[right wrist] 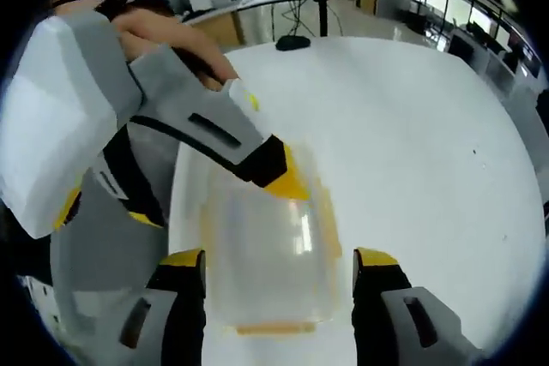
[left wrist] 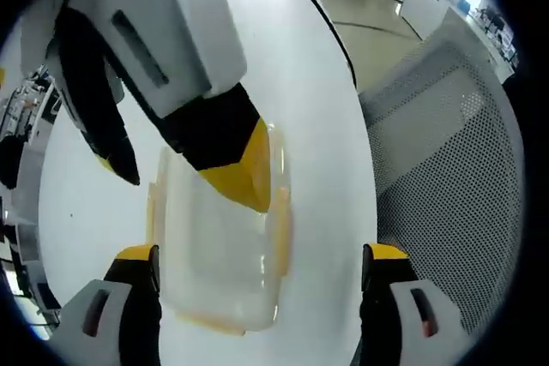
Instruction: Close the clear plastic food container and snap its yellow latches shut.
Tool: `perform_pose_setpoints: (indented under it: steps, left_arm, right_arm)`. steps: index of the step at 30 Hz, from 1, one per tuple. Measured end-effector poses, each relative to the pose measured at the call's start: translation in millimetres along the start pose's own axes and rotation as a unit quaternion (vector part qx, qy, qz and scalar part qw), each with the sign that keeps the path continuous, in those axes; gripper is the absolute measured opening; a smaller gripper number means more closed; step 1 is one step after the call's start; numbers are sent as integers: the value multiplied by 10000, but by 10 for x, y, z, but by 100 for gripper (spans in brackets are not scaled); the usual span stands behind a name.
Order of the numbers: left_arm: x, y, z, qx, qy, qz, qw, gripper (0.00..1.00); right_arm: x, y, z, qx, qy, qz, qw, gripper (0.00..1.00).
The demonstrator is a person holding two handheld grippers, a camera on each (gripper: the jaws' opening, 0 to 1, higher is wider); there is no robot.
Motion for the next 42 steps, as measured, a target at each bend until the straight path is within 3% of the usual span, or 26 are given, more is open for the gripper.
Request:
perform_pose_setpoints:
  steps: [12,26,34,42]
  left_arm:
    - [21,27,-84,118,80,55,9999,97]
    - [-10,111,-205,90,224,21,9997,95]
    - [-45,180,-251,135,358,-67,9992,94]
    - [-83,221,-320,150,361,-115,9992,92]
  right_arm:
    - [47,96,-70,236,122,-34,9996,77]
    - [-20,159,-147,452,263,-36,9986,78]
    - [-85,229,-210,917,391,-218,9948,78]
    - [-97,285,-178,823,427,-261,9954,78]
Point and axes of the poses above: the point that each gripper's makers call its tool centre point, and the gripper's own axes: x roughly backward along the fingers, z roughly to its right, y roughly out of its underside, the point moved 9 cm from there along x, roughly backward along the fingers, and after that the axes turned 8 degrees about z, right-handed, at the moved point
